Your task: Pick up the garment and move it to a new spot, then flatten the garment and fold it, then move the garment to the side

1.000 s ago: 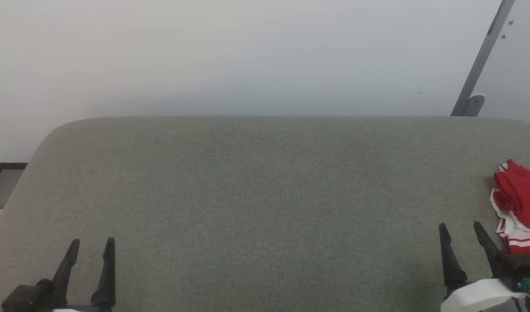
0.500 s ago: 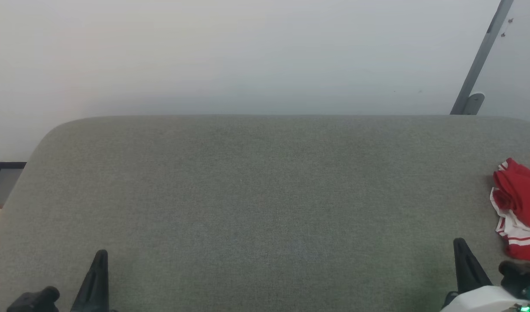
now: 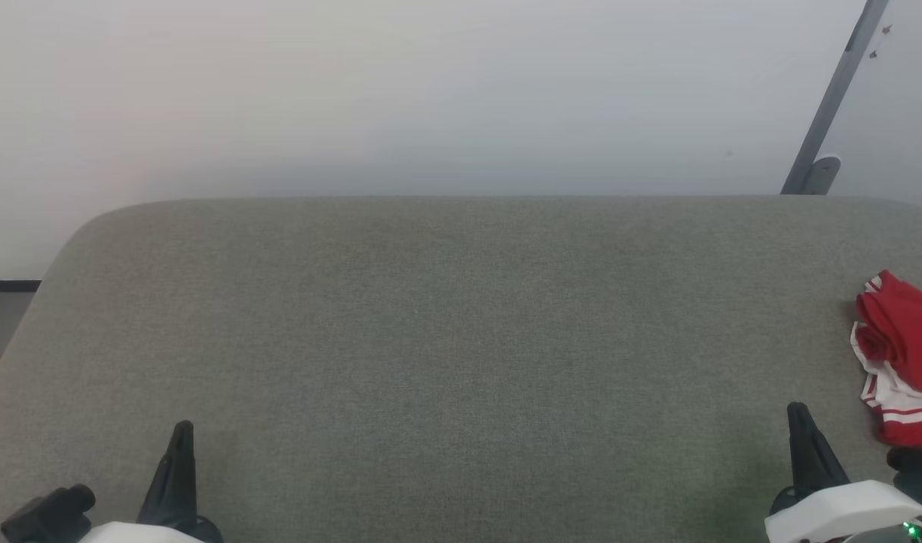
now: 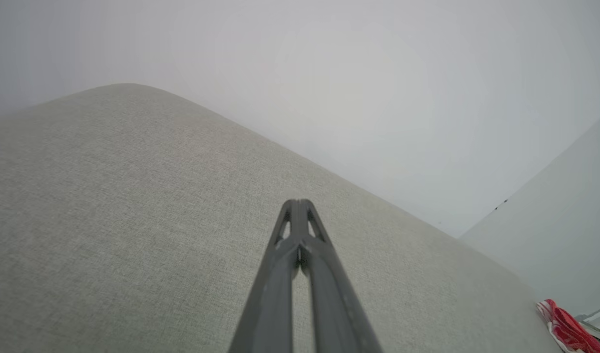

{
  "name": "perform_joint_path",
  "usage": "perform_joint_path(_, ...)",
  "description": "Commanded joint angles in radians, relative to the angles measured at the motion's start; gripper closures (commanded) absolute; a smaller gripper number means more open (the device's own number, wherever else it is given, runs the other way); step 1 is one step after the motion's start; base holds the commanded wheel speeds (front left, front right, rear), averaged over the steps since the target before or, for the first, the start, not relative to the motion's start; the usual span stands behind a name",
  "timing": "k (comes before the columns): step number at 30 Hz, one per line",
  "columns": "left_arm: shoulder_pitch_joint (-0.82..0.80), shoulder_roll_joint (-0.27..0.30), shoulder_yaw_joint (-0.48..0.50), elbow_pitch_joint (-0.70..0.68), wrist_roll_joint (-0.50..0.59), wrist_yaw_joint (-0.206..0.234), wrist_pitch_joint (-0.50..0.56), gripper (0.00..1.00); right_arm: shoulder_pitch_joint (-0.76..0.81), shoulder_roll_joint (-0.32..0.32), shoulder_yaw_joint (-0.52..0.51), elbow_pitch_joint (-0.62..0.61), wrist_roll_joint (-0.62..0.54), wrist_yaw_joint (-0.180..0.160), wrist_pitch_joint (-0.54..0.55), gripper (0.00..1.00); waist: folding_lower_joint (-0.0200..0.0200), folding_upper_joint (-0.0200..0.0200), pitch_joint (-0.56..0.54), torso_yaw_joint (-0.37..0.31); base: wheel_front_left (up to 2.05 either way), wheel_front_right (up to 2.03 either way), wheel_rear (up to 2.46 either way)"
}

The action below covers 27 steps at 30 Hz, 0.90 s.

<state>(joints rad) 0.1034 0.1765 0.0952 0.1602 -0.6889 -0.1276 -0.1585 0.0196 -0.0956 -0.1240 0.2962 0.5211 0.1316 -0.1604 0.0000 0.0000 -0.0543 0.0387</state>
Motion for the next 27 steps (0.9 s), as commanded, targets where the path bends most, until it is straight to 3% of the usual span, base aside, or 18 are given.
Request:
perform_joint_path(1, -0.033, 0.003, 0.007, -0.011, -0.033, -0.001, 0.008, 1.0, -0.029, -0.002, 0.002, -0.021, 0.038, 0.0, 0.009, 1.0, 0.0, 0.0, 0.001, 0.0, 0.0, 0.0, 0.0)
perform_joint_path(27, -0.101, -0.042, 0.012, 0.022, -0.347, -0.002, 0.101, 1.0, -0.066, 0.014, 0.006, -0.034, 0.408, -0.001, 0.103, 1.0, 0.0, 0.0, 0.015, -0.01, 0.0, 0.0, 0.0)
